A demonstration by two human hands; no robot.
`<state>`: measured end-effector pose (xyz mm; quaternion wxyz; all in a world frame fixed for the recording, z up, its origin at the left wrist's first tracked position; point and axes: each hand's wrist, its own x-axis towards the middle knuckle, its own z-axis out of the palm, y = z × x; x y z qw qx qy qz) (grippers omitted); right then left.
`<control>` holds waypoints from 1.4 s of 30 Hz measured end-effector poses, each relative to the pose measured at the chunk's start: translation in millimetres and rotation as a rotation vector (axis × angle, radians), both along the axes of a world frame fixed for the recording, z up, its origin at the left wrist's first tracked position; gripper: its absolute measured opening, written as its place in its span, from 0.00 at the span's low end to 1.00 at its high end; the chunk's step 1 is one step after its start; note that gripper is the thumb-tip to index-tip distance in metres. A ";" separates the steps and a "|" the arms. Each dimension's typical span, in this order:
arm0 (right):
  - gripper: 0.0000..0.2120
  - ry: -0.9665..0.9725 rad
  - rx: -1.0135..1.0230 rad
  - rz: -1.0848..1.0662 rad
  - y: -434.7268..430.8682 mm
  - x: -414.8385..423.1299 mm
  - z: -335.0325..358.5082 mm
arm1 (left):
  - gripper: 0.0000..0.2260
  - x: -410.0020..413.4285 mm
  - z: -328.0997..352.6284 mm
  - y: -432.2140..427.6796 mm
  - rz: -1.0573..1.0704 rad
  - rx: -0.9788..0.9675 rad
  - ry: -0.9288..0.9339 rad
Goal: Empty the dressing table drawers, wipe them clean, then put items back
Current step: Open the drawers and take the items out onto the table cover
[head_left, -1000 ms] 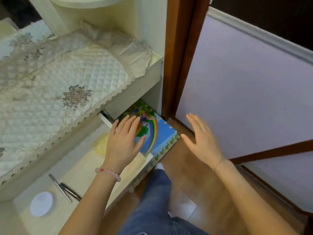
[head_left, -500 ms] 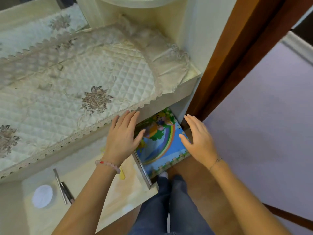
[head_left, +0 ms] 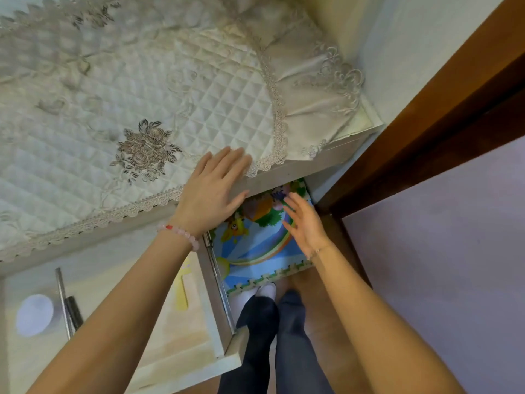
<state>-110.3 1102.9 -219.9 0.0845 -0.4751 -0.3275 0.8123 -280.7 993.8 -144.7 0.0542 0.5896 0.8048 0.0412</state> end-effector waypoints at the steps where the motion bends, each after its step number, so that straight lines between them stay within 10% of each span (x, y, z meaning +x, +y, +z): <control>1: 0.22 0.048 -0.143 -0.090 4.7 -8.5 -6.8 | 0.28 -3.3 -3.1 0.3 -0.017 -0.005 -0.001; 6: 0.27 0.185 -0.499 -0.433 16.3 -38.6 -29.4 | 0.28 -15.9 -12.5 -5.6 -0.074 0.029 -0.006; 42: 0.31 0.022 -0.602 -0.705 -87.0 112.0 -37.3 | 0.29 10.8 0.4 -29.9 -0.041 0.005 -0.049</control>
